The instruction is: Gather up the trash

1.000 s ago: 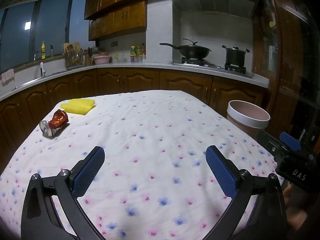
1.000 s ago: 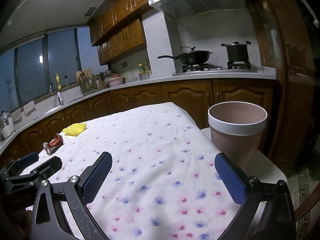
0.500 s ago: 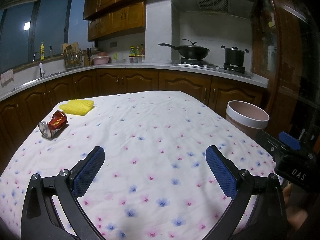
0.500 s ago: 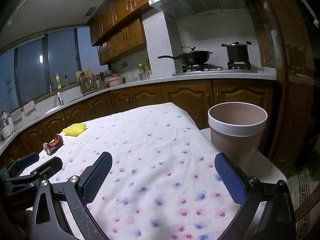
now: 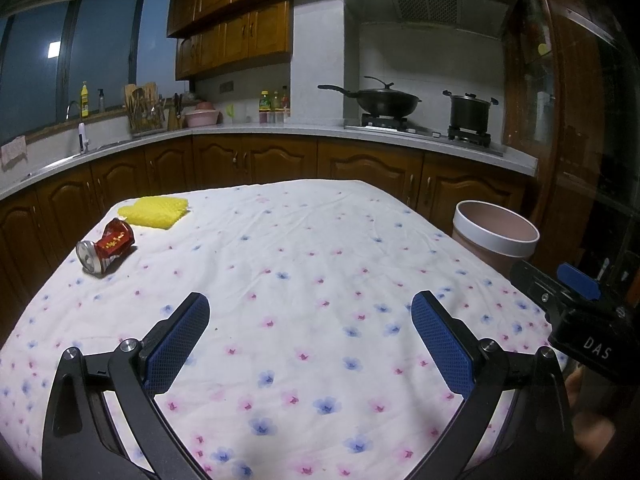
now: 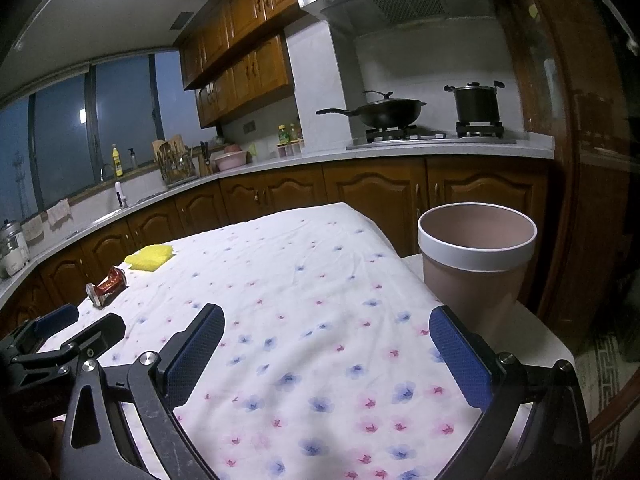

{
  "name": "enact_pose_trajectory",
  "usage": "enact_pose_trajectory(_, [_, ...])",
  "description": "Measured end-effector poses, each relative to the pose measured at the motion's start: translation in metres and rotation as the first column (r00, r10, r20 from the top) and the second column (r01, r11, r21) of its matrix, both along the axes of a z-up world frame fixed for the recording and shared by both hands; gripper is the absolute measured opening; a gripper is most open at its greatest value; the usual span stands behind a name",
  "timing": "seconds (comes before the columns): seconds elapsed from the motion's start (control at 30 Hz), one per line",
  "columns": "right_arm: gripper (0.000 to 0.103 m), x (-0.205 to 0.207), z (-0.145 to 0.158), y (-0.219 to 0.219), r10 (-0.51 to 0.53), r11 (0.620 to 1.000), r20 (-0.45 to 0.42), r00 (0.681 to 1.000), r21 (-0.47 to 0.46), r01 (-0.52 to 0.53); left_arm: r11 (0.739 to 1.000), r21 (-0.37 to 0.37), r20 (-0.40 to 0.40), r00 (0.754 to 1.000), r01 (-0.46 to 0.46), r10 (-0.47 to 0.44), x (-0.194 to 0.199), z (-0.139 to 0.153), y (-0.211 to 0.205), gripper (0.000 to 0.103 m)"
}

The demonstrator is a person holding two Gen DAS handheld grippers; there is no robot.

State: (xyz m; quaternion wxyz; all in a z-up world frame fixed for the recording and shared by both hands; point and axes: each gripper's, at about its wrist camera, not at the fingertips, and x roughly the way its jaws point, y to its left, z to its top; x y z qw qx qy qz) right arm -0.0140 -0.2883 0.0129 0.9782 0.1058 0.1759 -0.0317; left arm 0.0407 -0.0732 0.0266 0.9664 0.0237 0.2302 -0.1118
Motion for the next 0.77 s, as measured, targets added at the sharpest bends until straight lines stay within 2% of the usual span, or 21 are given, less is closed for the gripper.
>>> enact_pose_trajectory(0.47, [0.103,0.004,-0.002,0.001,0.003,1.0,-0.013,1.0,0.002,-0.003,1.0,-0.01,-0.004,1.0,0.005,-0.005,0.003,-0.002,0.004,0.103])
enact_pose_trajectory(0.77, [0.103,0.013,-0.005,-0.006,0.005,1.0,-0.03,1.0,0.002,-0.005,0.999,-0.026,-0.034,0.999,0.022,-0.023,0.015,-0.005,0.007,0.103])
